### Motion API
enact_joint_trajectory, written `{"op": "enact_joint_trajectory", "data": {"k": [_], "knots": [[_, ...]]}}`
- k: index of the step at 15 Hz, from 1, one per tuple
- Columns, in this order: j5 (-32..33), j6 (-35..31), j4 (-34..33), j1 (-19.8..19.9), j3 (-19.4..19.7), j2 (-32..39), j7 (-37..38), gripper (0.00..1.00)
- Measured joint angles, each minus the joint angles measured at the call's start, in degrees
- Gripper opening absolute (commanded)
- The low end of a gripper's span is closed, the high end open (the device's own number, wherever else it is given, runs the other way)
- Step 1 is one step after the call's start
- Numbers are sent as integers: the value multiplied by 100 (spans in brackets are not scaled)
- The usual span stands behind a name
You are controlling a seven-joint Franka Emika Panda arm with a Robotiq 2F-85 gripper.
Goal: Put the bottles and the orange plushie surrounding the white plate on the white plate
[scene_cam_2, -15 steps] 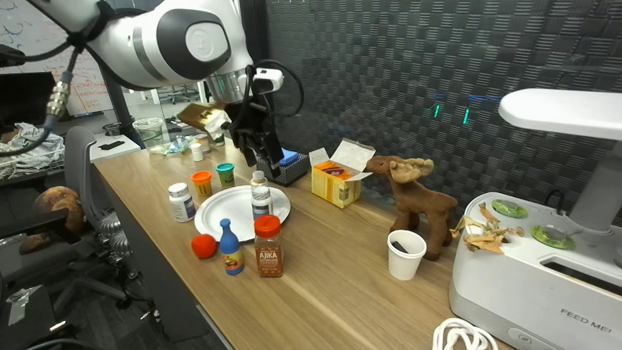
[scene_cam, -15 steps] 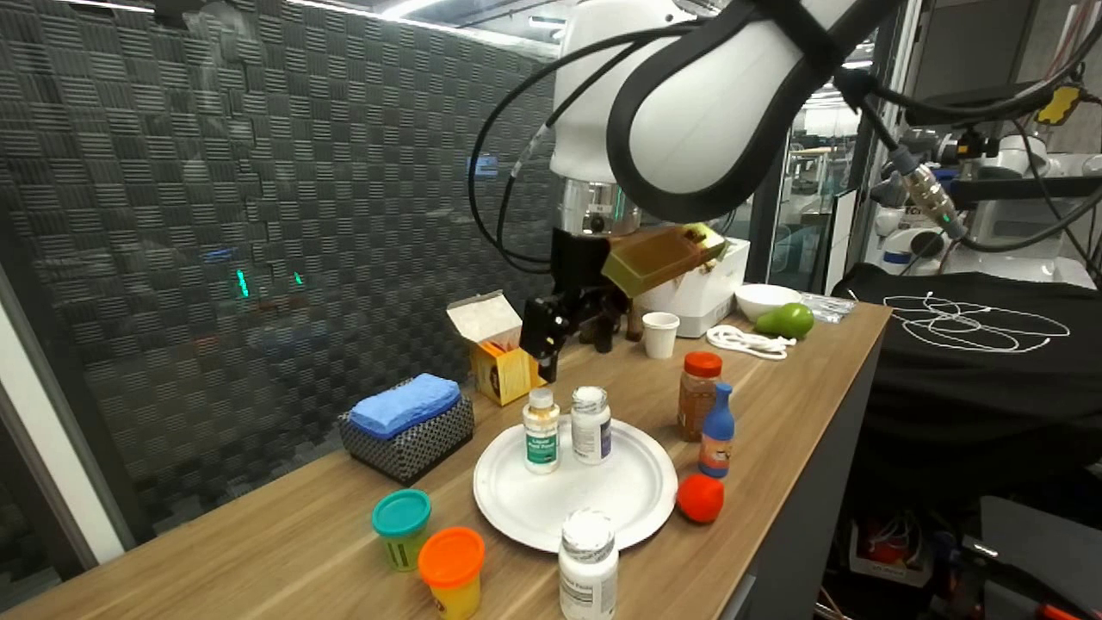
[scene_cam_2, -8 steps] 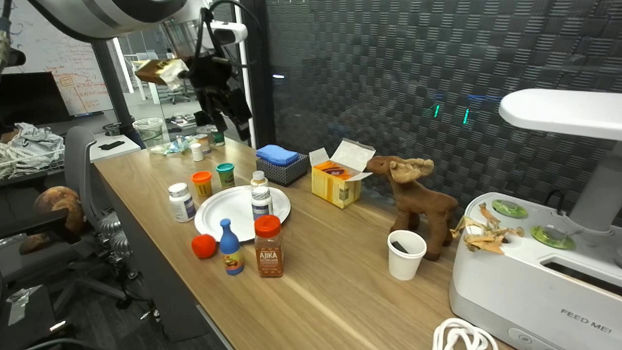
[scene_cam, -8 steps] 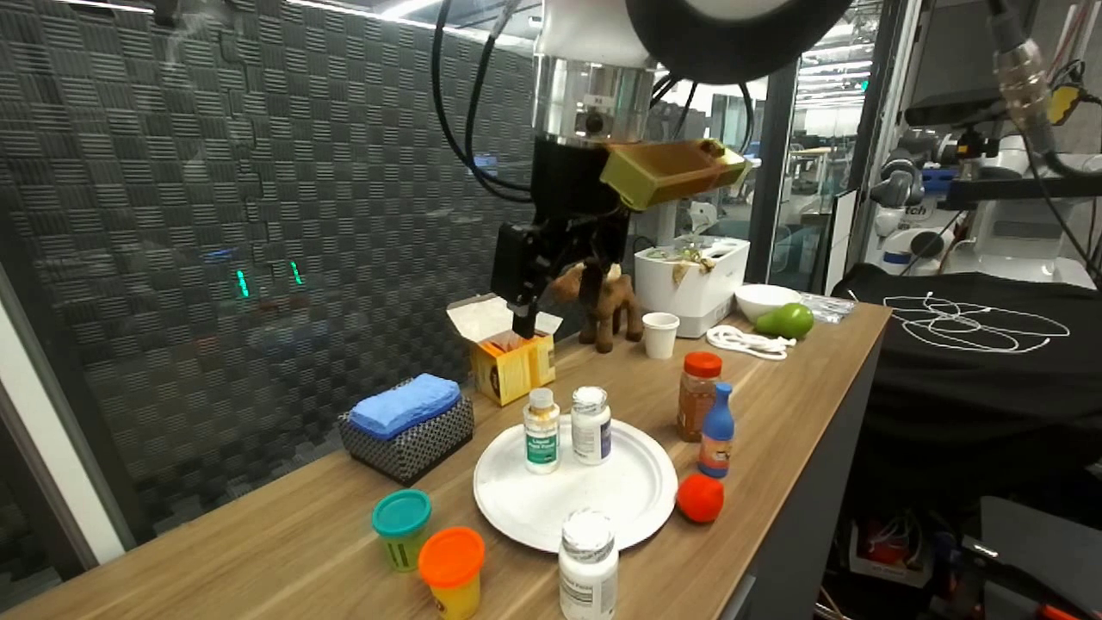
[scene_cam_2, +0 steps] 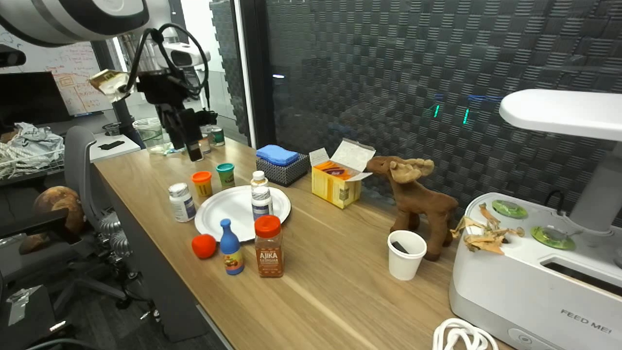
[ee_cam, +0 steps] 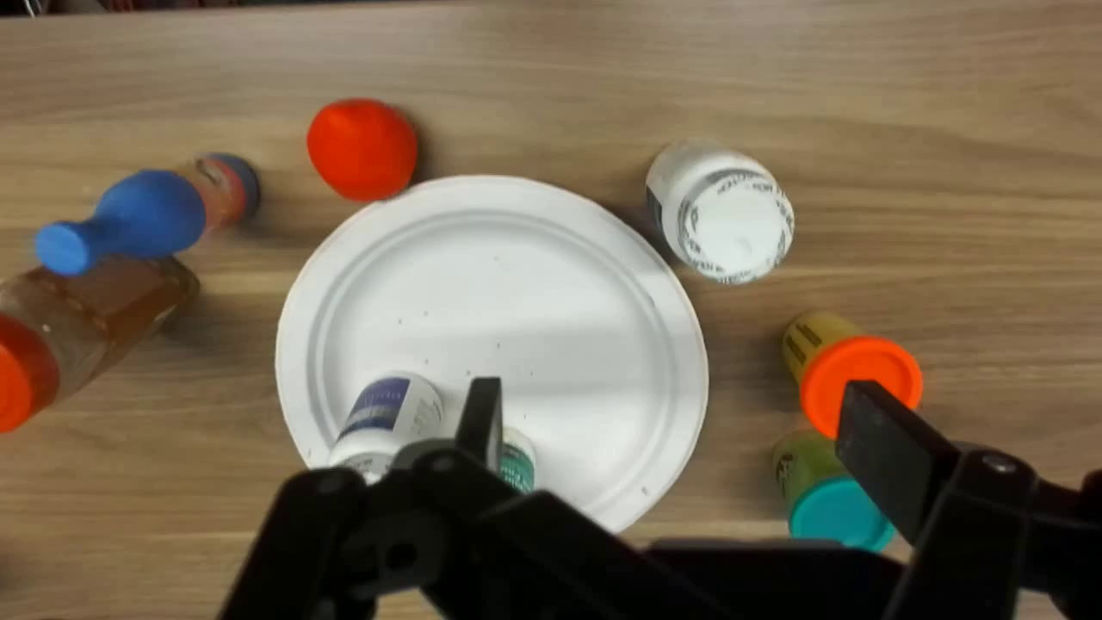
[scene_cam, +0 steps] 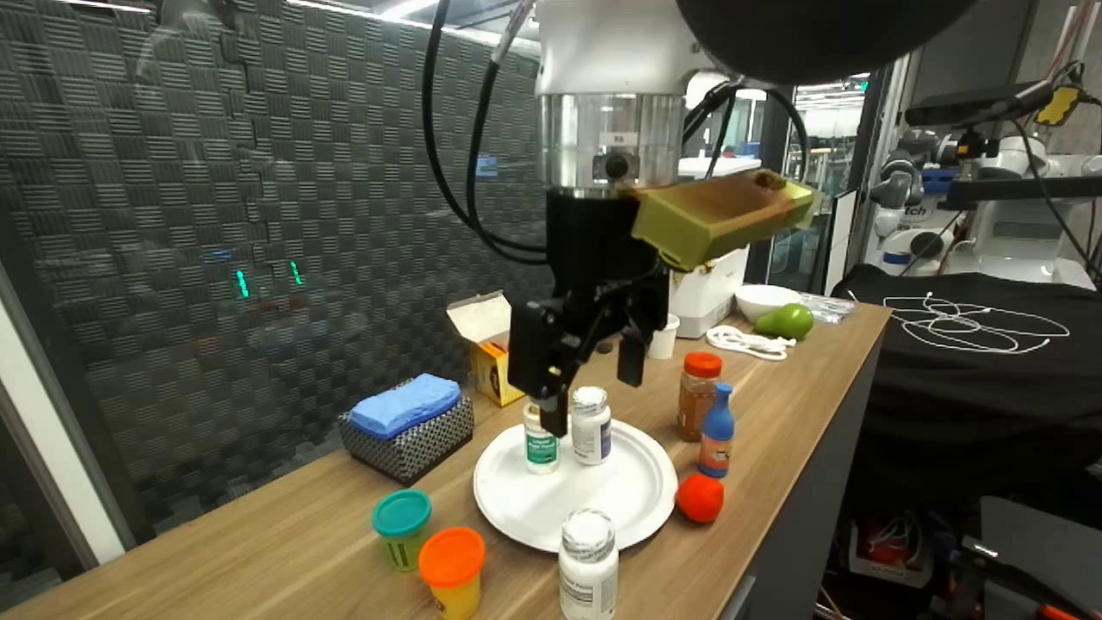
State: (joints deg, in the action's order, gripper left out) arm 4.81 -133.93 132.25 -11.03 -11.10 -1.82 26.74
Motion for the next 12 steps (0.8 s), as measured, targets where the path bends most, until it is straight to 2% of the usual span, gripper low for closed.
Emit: {"op": "enact_joint_trajectory", "data": {"k": [6, 12], "knots": [[-64, -211, 383, -63, -98, 258, 10, 100], [-439, -755, 446, -156, -130, 603, -540, 100]]}}
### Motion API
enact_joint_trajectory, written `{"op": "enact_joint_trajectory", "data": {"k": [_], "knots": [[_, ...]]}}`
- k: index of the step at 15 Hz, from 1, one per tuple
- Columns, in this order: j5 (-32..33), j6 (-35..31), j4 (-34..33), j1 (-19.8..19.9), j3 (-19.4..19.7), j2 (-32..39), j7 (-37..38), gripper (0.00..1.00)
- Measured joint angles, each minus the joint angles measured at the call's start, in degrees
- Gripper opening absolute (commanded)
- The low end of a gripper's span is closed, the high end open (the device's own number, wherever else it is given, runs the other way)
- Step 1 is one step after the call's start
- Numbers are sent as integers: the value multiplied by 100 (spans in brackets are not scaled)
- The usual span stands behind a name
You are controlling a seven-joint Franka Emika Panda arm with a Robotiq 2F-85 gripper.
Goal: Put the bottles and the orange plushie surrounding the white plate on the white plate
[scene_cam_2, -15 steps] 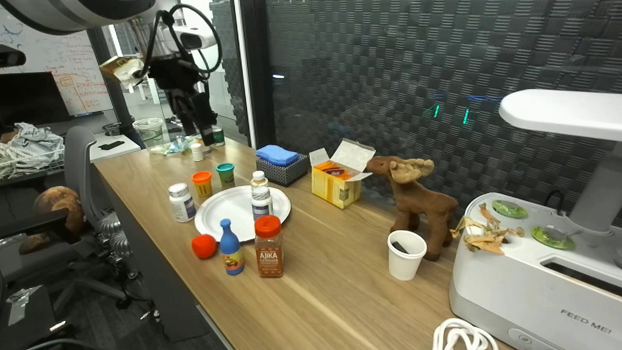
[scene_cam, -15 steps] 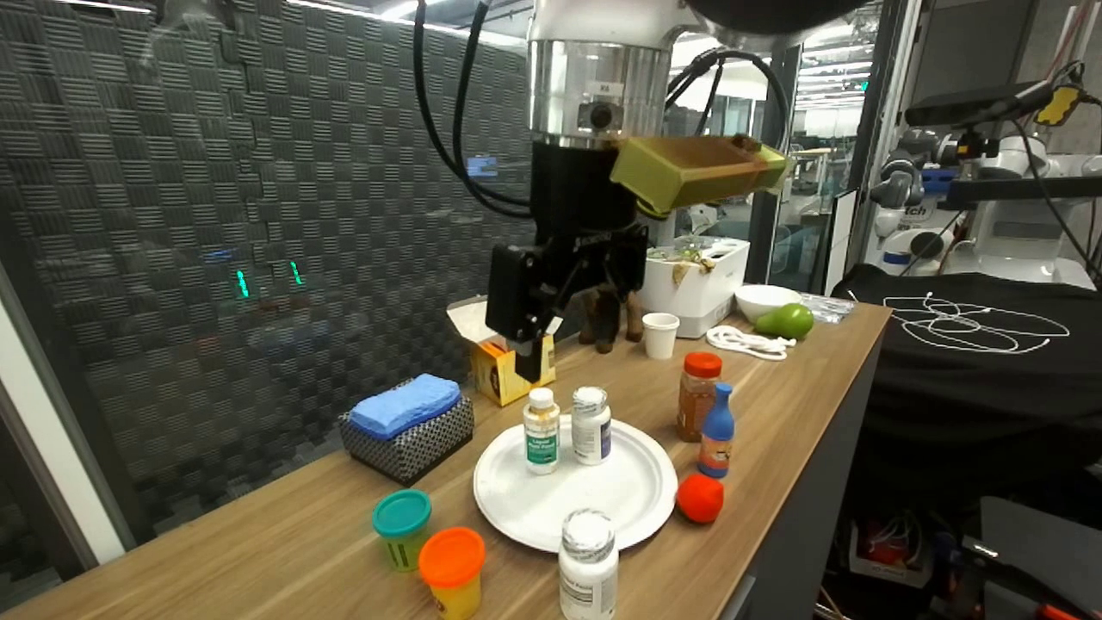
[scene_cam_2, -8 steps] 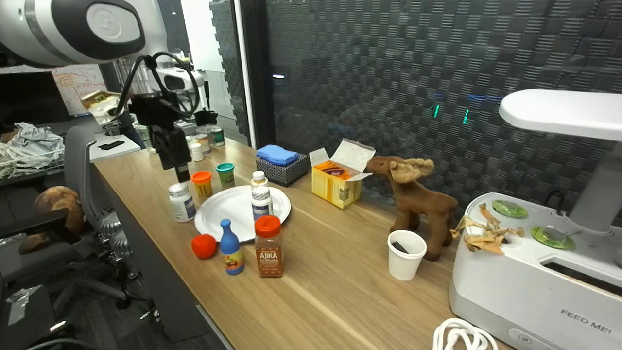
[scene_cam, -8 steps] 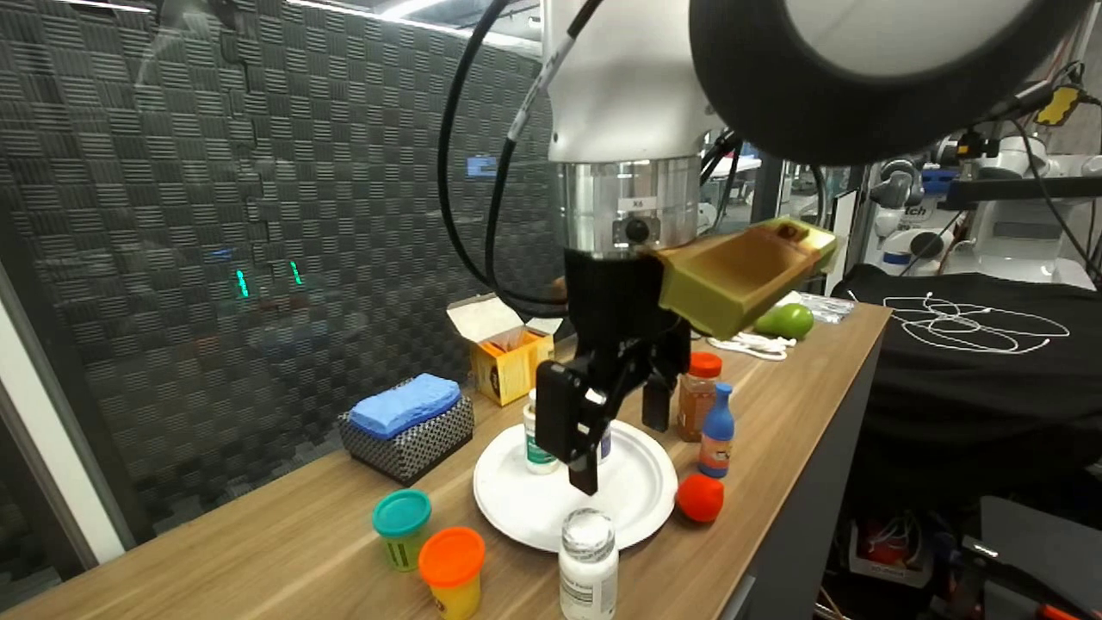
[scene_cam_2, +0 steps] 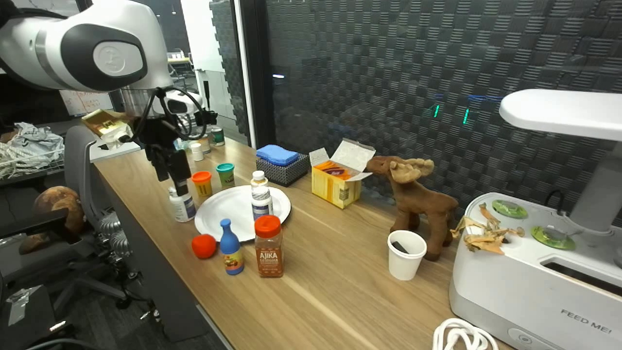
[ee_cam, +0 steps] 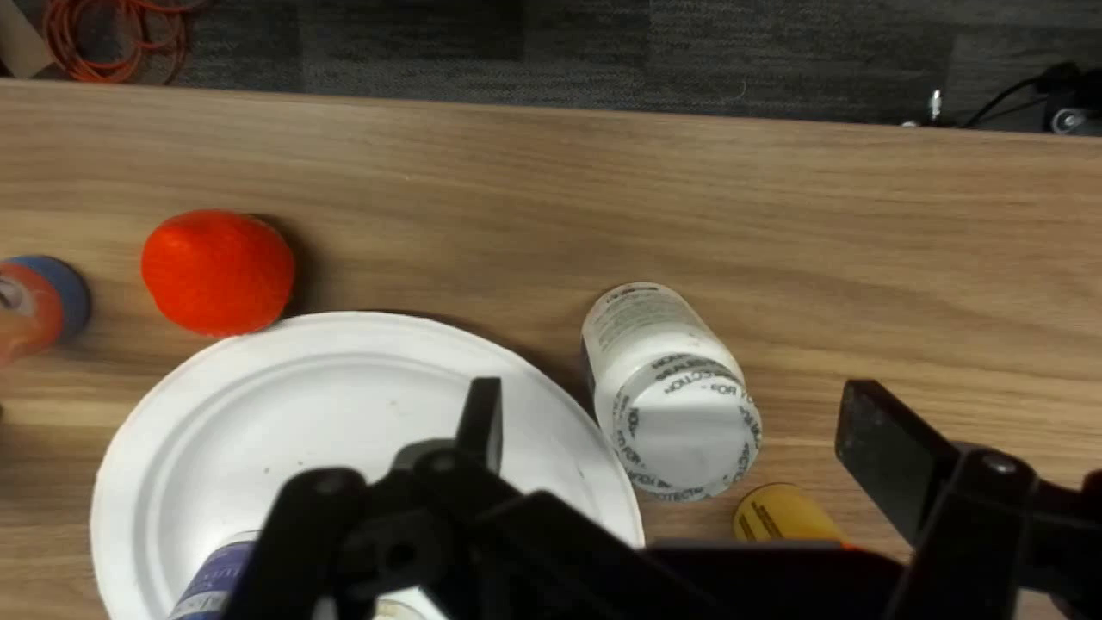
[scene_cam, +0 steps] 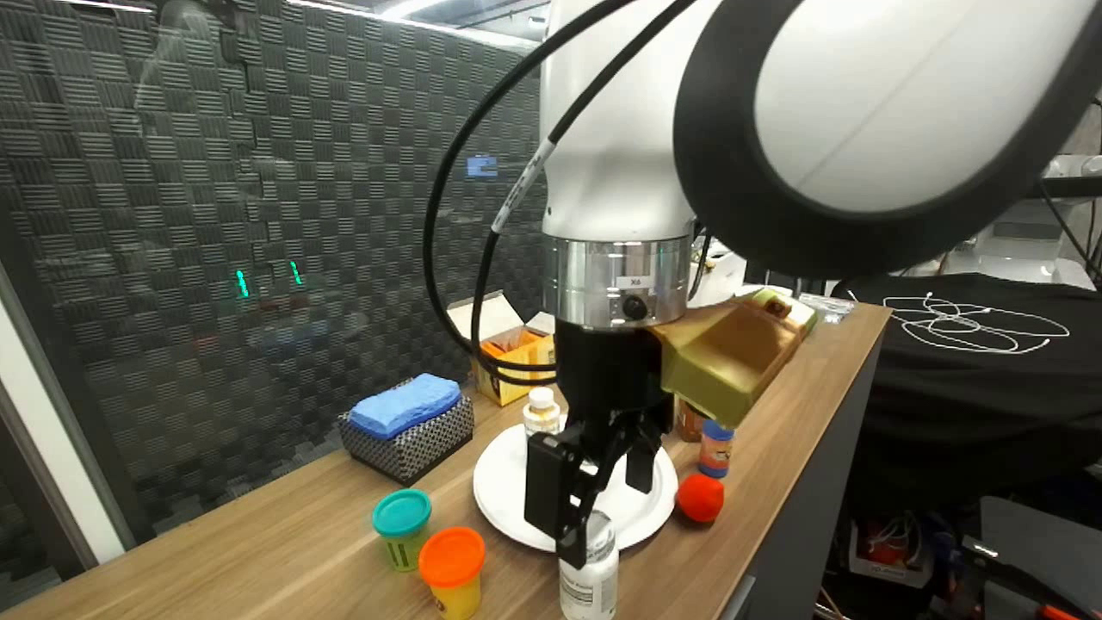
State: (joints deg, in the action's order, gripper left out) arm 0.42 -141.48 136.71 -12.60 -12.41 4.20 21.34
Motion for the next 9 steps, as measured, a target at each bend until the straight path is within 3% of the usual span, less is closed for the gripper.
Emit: {"op": "enact_joint_trajectory", "data": {"k": [2, 3, 4, 5, 9], "knots": [[-144, -43, 0, -13, 0, 73, -178, 100], [-199, -50, 0, -13, 0, 99, -255, 75], [-229, -53, 0, -14, -1, 120, -311, 75], [-233, -72, 0, -14, 0, 138, -360, 68], [-233, -221, 1, -14, 0, 193, -540, 35]]}}
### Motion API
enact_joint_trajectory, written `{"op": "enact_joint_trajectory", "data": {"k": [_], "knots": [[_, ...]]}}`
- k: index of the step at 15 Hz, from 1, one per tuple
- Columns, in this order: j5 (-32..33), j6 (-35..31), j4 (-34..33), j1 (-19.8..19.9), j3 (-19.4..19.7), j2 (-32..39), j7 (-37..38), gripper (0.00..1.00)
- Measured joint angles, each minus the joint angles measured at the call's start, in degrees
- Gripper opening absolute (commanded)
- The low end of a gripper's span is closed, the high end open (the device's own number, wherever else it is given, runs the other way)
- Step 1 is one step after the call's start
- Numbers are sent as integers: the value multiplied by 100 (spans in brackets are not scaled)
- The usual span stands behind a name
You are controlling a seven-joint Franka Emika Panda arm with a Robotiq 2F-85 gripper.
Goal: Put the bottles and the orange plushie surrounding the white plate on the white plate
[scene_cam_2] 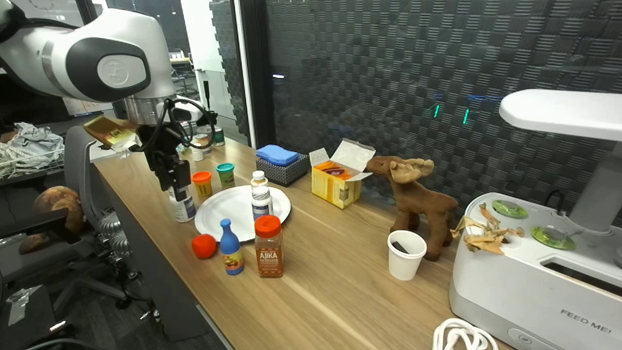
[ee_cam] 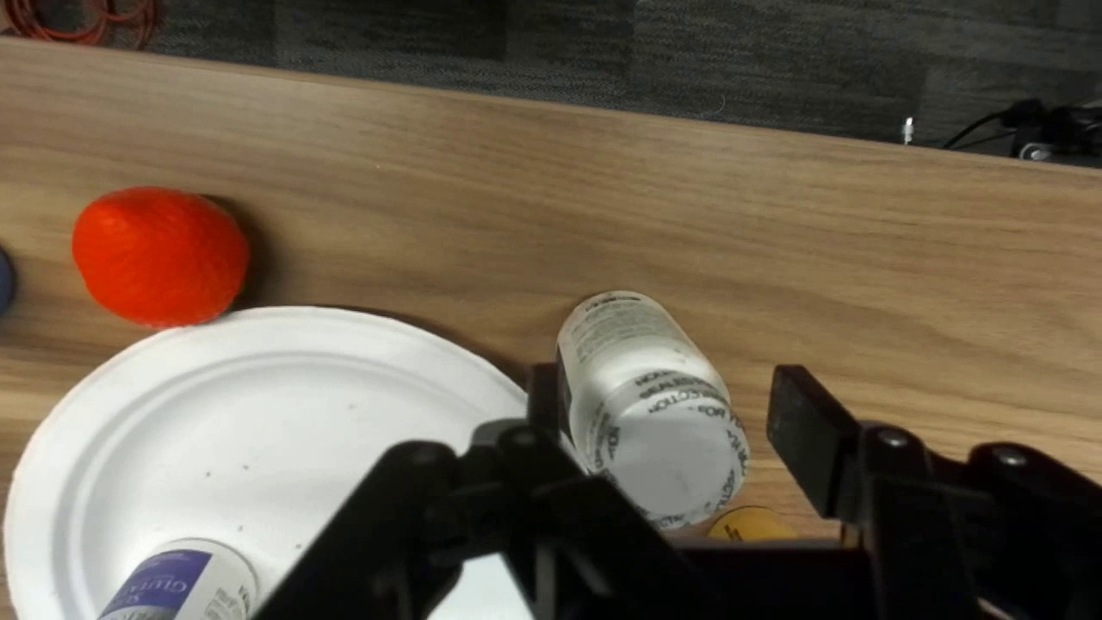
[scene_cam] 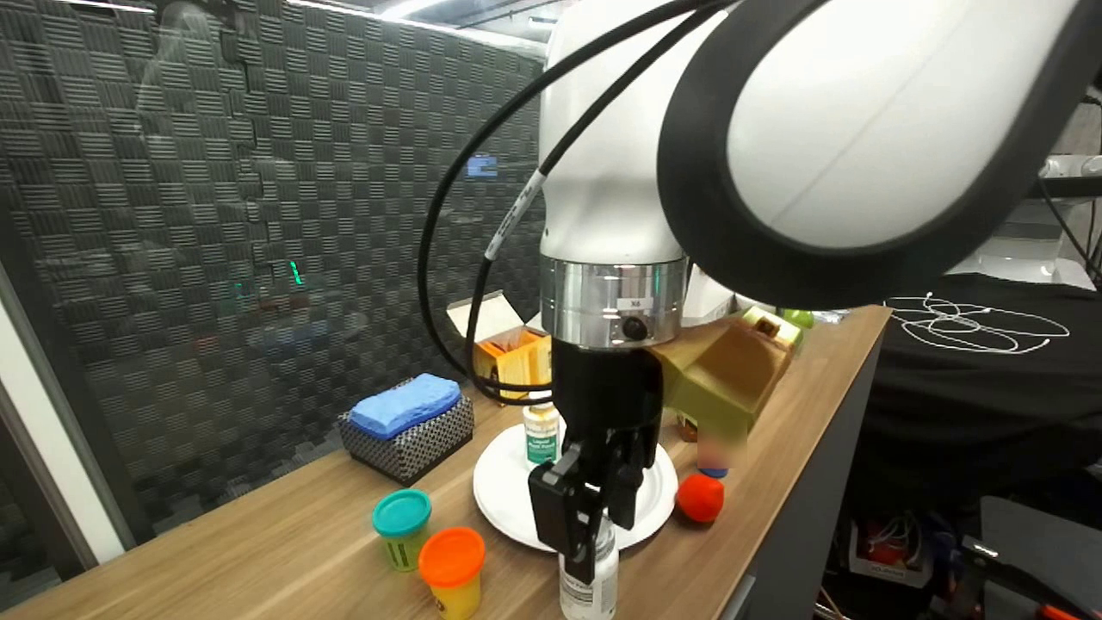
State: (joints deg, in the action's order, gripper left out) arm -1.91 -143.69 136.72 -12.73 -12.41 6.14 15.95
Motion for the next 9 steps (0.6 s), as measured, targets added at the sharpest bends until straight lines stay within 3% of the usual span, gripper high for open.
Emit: {"op": "enact_joint_trajectory", "data": {"k": [2, 9], "knots": [[0, -46, 1, 0, 0, 16, -93, 20], [-3, -43, -57, 3, 13, 8, -191, 19]]}}
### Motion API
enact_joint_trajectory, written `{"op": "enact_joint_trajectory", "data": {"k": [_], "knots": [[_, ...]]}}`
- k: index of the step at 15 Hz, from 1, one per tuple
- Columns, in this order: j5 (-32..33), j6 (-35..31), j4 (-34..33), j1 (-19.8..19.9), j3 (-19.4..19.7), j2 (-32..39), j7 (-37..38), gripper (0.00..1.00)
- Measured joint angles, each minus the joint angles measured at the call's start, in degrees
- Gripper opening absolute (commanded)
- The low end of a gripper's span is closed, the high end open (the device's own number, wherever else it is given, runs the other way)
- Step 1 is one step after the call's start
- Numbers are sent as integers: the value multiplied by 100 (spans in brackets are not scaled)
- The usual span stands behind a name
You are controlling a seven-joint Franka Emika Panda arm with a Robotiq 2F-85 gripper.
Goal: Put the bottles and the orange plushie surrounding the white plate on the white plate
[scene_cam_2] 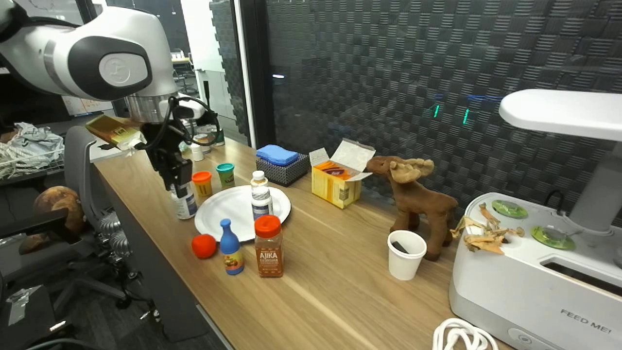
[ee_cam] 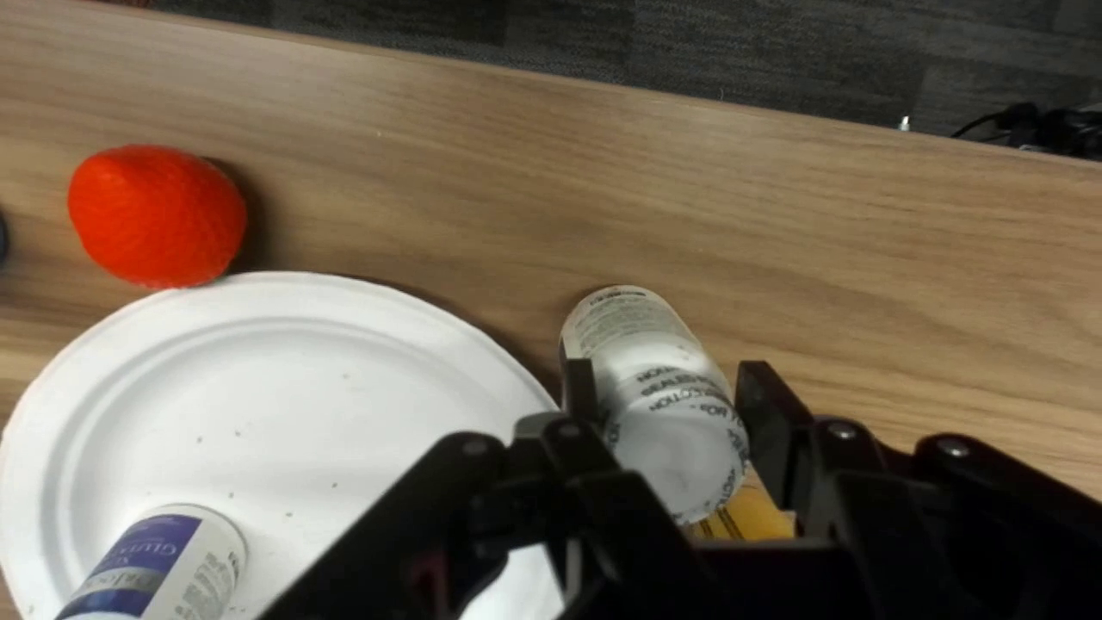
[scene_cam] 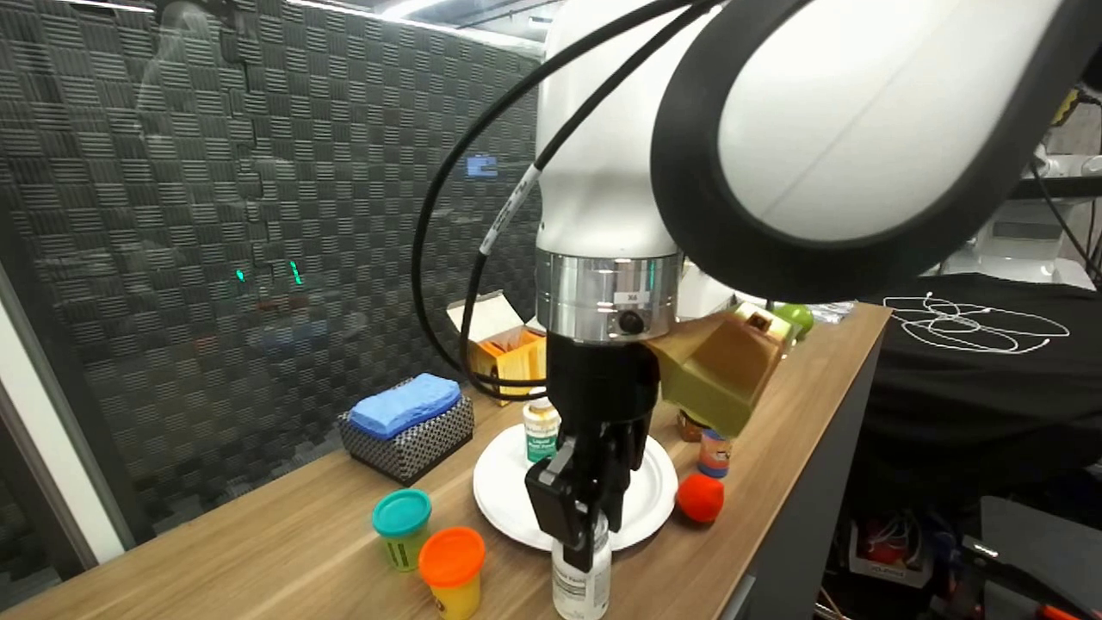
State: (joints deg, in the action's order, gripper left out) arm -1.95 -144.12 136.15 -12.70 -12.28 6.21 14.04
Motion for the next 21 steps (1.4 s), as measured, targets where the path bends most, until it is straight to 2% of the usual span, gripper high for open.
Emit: {"op": "enact_joint_trajectory", "data": {"k": [10, 16, 21], "knots": [[94, 192, -606, 238, 370, -105, 13, 19], [95, 191, -884, 300, 429, 371, 9, 19], [527, 126, -1173, 275, 525, 807, 77, 19]]}}
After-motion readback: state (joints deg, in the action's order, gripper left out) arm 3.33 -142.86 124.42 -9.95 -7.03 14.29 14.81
